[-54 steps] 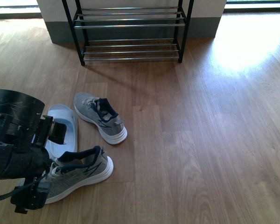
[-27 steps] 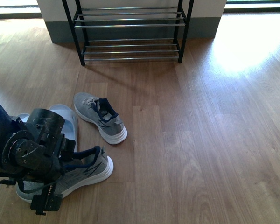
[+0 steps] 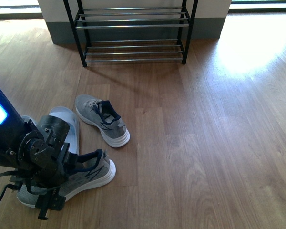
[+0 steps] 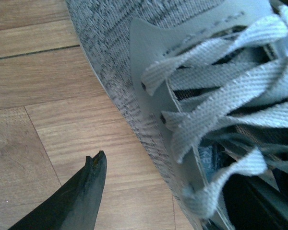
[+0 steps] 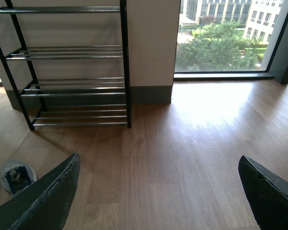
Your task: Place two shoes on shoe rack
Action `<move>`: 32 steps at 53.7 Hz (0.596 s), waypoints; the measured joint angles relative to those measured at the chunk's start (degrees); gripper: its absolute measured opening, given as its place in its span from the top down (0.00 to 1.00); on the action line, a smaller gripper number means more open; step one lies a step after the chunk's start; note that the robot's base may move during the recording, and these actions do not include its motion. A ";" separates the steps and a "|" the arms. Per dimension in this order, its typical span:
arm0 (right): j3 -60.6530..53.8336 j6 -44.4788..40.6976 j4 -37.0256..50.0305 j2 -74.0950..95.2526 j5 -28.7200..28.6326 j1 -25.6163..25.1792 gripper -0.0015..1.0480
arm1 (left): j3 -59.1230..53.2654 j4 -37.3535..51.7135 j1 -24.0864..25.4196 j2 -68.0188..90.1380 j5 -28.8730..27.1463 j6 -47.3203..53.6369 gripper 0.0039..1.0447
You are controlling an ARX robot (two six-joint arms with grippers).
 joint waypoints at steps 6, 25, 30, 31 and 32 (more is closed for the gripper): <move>0.00 0.00 0.00 0.00 0.00 0.00 0.09 | 0.61 -0.85 -0.07 0.55 -0.17 1.01 0.54; 0.00 0.00 0.00 0.00 0.00 0.00 0.09 | 2.47 -4.15 -0.66 0.63 -3.74 6.36 0.99; 0.00 0.00 0.00 0.00 0.00 0.00 0.09 | 2.43 -4.28 -0.77 0.57 -4.44 7.34 0.99; 0.00 0.00 0.00 0.00 0.00 0.00 0.09 | 2.40 -4.28 -0.77 0.52 -4.44 7.34 0.99; 0.00 0.00 0.00 0.00 0.00 0.00 0.09 | 2.08 -4.22 -0.77 0.24 -4.63 7.65 0.99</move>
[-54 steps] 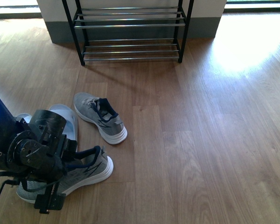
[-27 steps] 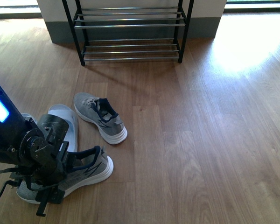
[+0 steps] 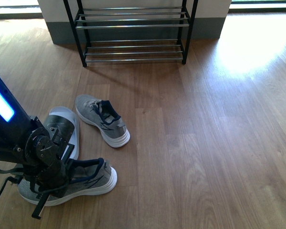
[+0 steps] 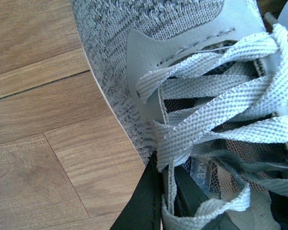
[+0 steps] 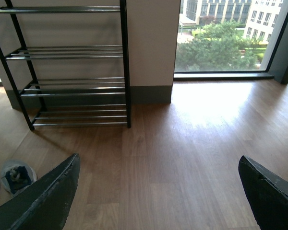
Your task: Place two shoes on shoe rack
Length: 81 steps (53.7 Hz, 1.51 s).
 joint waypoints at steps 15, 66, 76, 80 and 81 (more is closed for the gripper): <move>0.00 0.00 0.00 0.00 0.00 0.00 0.09 | -14.60 0.68 -1.38 -20.92 -7.67 8.50 0.99; 0.00 0.00 0.00 0.00 0.00 0.00 0.09 | -53.94 7.56 -24.15 -111.43 -57.64 83.49 0.99; 0.00 0.00 0.00 0.00 0.00 0.00 0.09 | -54.03 7.56 -24.17 -111.51 -57.22 84.63 0.99; 0.00 0.00 0.00 0.00 0.00 0.00 0.09 | -54.03 7.56 -24.20 -111.49 -57.24 85.02 0.99; 0.00 0.00 0.00 0.02 0.02 0.00 0.09 | -54.03 7.56 -24.20 -111.49 -57.24 85.00 0.99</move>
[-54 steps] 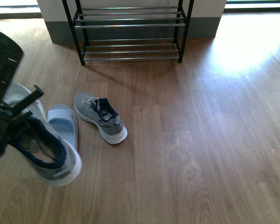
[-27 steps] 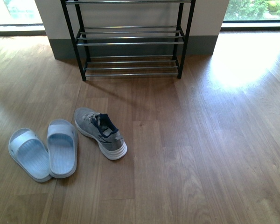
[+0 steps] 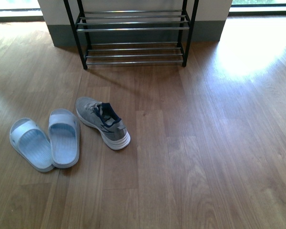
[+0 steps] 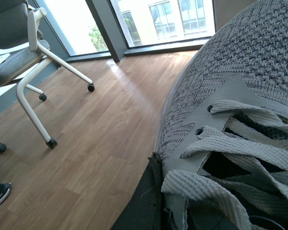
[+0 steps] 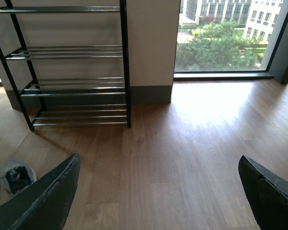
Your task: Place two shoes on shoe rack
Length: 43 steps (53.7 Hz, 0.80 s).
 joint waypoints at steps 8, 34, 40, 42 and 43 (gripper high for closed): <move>0.00 0.00 0.00 0.00 0.07 0.00 0.09 | 0.00 0.00 0.00 0.00 -0.28 0.13 0.99; 0.00 0.00 0.00 0.00 -0.07 0.00 0.09 | -0.04 0.00 -0.17 -0.07 -0.24 0.26 0.99; 0.00 0.00 0.00 -0.07 -0.22 0.00 0.09 | -0.04 0.00 -0.15 -0.07 -0.37 0.24 0.99; 0.00 0.00 0.00 -0.04 -0.24 0.00 0.09 | -0.04 0.00 -0.09 -0.07 -0.48 0.24 0.99; 0.00 0.00 0.00 -0.07 -0.22 0.00 0.09 | -0.04 0.00 -0.07 -0.07 -0.61 0.24 0.99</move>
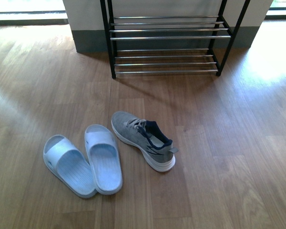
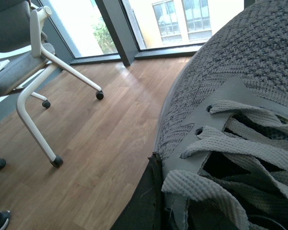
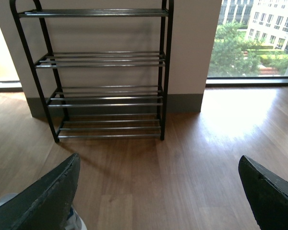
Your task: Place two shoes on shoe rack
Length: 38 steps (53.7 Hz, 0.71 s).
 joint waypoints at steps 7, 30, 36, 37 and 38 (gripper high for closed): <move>0.00 0.00 0.02 -0.02 0.15 0.00 0.09 | 0.00 0.00 0.00 0.00 0.17 0.00 0.99; 0.37 1.20 2.08 8.68 -13.57 -1.36 0.09 | 0.00 0.02 -0.04 0.07 0.17 0.02 0.99; 2.64 -1.33 17.49 31.85 -11.87 4.28 0.09 | 0.00 0.02 -0.07 0.07 0.46 0.02 0.99; 3.72 -2.16 20.24 36.44 -11.61 5.07 0.09 | 0.00 0.00 -0.07 0.07 0.44 0.02 0.99; 4.39 -2.58 21.53 38.69 -11.67 5.42 0.09 | 0.00 0.02 -0.07 0.07 0.44 0.02 0.99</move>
